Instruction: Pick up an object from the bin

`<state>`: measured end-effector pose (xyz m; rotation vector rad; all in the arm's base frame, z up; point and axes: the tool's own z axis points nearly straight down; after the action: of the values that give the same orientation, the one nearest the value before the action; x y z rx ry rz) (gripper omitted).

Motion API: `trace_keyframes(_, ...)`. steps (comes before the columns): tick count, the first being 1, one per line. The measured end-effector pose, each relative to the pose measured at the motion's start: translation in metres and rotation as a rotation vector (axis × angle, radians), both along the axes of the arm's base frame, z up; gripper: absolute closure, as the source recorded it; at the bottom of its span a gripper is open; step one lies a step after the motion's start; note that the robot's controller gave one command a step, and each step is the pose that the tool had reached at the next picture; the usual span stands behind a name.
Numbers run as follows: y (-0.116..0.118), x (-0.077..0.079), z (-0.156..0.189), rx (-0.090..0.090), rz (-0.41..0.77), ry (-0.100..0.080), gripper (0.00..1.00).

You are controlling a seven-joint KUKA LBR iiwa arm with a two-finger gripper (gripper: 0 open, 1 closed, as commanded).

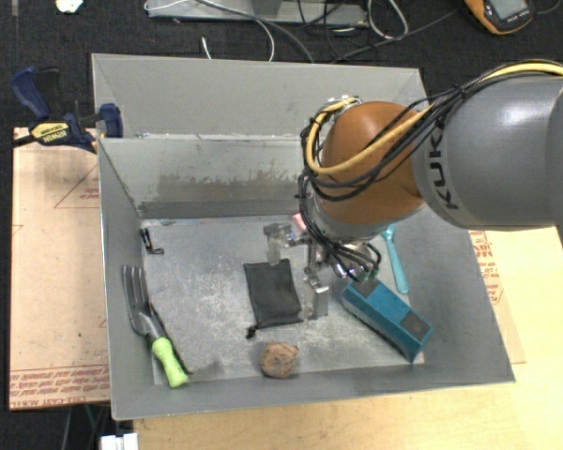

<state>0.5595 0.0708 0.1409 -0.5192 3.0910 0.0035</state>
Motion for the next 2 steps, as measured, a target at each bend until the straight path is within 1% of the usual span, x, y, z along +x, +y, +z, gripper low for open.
trace_keyframes(1,-0.001,0.000,-0.015,-0.001,-0.064,0.005,0.00)
trace_keyframes(2,-0.001,-0.015,-0.074,0.001,0.038,0.000,0.00)
